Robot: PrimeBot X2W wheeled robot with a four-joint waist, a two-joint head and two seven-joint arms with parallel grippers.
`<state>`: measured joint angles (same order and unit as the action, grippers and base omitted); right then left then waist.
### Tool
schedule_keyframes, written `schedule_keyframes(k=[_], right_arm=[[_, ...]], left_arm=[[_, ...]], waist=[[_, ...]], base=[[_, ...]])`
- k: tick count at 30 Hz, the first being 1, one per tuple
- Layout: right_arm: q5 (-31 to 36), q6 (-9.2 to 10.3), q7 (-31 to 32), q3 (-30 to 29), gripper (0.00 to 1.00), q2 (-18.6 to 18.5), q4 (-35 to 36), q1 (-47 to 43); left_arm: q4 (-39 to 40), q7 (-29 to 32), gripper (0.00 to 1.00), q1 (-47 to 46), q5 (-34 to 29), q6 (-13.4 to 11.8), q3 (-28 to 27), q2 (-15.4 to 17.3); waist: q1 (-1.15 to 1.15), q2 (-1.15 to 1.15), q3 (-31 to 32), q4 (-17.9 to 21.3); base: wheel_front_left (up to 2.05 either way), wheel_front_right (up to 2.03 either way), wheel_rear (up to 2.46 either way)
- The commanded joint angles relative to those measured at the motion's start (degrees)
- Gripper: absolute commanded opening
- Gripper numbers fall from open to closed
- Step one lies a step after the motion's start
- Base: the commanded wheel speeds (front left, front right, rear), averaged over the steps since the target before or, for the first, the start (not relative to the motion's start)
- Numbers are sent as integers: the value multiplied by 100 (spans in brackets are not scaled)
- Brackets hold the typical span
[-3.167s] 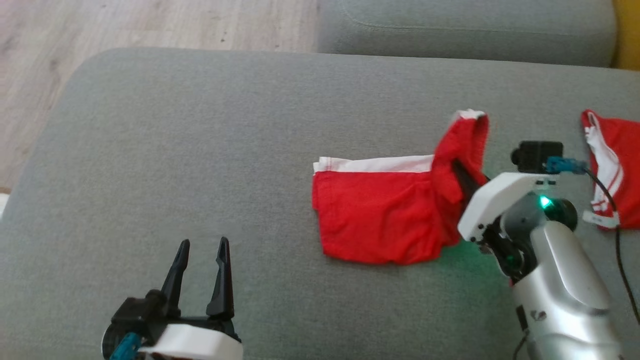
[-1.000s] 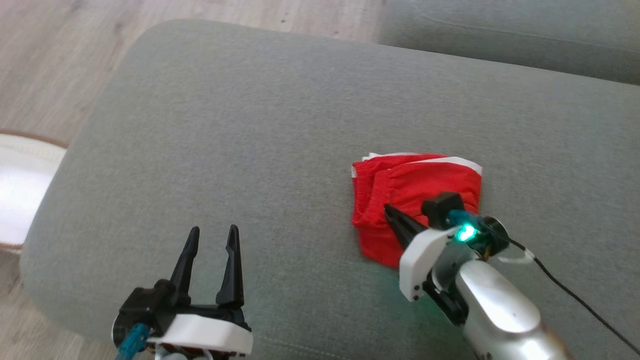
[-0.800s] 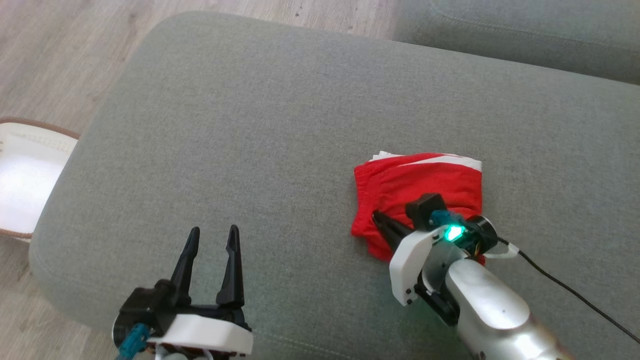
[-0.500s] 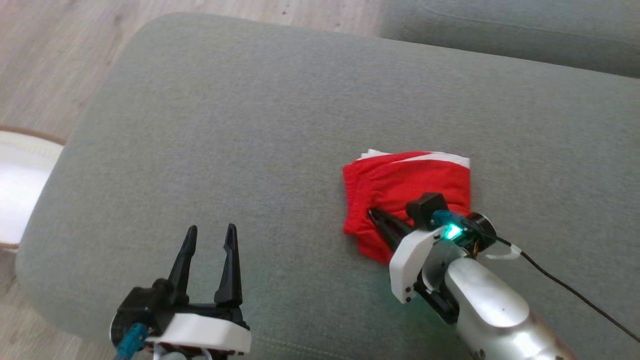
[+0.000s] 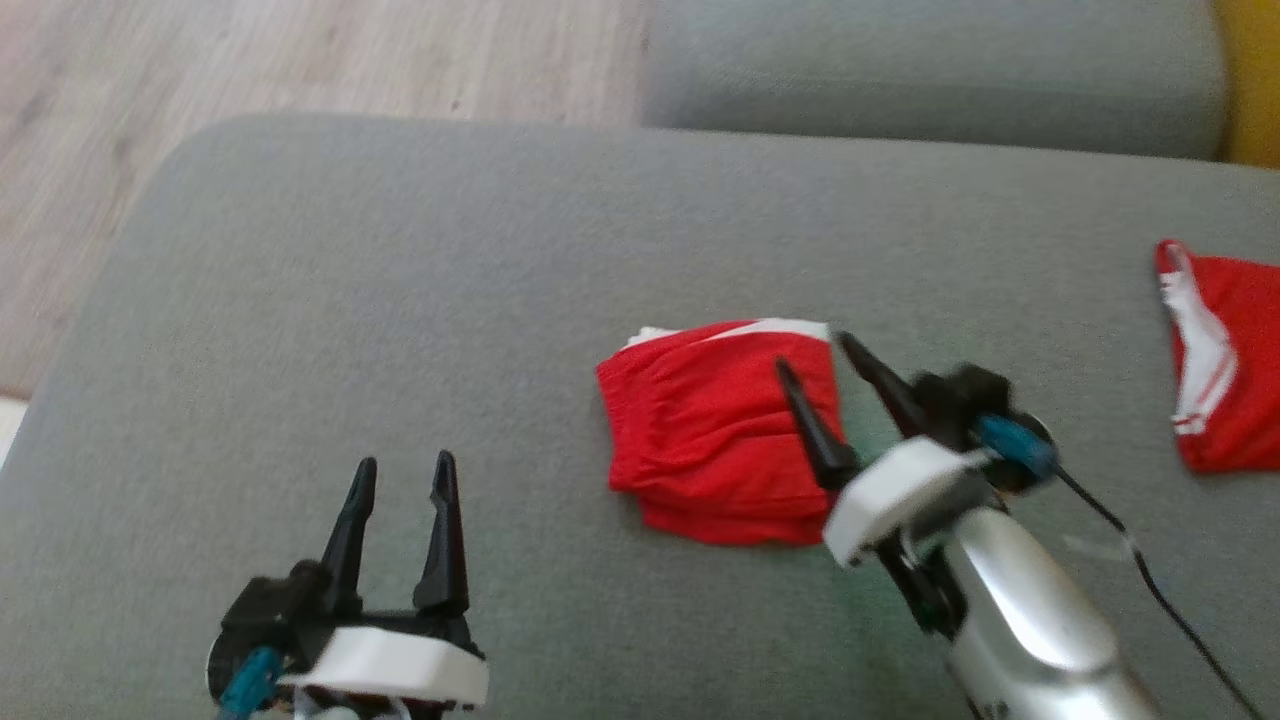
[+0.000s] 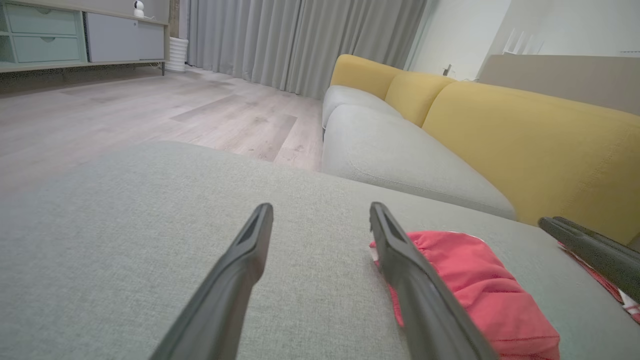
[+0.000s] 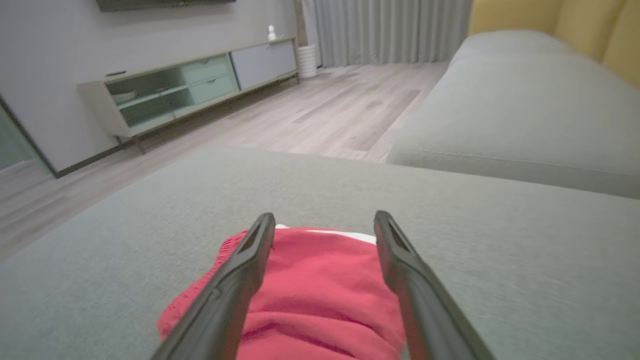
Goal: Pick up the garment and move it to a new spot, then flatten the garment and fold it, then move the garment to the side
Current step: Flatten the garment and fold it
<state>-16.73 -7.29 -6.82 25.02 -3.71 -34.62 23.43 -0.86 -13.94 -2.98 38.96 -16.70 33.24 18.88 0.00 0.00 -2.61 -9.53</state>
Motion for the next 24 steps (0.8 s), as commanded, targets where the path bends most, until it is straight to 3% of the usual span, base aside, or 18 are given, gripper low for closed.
schedule_keyframes(k=[1, 9, 18, 24], right_arm=[[226, -20, -263, -508, 100, 83, 479, -439], [578, -20, -334, -1492, 100, 83, 1541, -1567], [493, -20, -210, -1648, 100, 83, 2375, -2269], [435, -20, -171, -1670, 100, 83, 2526, -2486]], left_arm=[[50, -53, 100, 8, 107, -31, -338, 116], [-38, -85, 100, 425, 46, -125, -511, 234], [99, -97, 100, 803, -14, -204, -620, 283], [181, -87, 100, 871, -16, -226, -628, 319]], waist=[[0, 0, 322, 315], [0, 0, 484, 635], [0, 0, 575, 769], [0, 0, 583, 754]], base=[[0, 0, 0], [0, 0, 0], [0, 0, 0], [0, 0, 0]])
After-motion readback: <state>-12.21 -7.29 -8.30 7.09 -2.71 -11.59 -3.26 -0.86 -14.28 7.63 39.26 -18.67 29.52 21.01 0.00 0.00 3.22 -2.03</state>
